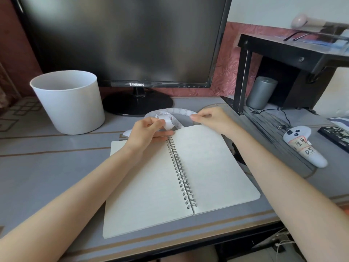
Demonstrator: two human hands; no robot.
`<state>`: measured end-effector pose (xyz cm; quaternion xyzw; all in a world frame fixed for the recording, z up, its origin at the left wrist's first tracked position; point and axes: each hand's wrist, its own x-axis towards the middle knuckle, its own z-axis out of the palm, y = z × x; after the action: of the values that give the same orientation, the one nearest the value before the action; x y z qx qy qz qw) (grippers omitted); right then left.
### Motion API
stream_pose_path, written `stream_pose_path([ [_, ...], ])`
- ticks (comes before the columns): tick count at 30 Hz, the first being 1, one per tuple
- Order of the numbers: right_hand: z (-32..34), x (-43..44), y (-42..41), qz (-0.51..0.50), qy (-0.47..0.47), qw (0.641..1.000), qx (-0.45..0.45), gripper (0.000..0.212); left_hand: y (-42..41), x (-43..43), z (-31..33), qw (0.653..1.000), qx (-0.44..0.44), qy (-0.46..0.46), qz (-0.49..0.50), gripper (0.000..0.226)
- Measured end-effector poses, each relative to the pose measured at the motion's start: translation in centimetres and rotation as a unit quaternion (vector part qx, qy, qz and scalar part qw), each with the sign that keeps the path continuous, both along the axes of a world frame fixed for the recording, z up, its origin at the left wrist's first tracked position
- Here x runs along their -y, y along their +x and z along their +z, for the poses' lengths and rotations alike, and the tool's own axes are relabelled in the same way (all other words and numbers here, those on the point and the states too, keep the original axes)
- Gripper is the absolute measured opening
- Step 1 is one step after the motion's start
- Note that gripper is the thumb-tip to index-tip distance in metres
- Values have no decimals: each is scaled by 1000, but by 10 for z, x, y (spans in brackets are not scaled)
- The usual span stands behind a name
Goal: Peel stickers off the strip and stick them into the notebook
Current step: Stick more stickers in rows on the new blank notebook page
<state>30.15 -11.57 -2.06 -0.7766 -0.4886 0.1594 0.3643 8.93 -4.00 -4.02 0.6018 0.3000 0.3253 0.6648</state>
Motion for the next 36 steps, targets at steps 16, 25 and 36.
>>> stream_pose_path([
  [16, -11, -47, -9, -53, 48, 991, 112, 11, -1, -1, 0, 999, 19, -25, 19, 15],
  [25, 7, -22, -6, 12, 16, 996, 92, 40, -3, -2, 0, 999, 30, -27, 24, 14],
  [36, -11, -13, 17, -29, 29, 995, 95, 9, -2, -1, 0, 999, 34, -18, 13, 12],
])
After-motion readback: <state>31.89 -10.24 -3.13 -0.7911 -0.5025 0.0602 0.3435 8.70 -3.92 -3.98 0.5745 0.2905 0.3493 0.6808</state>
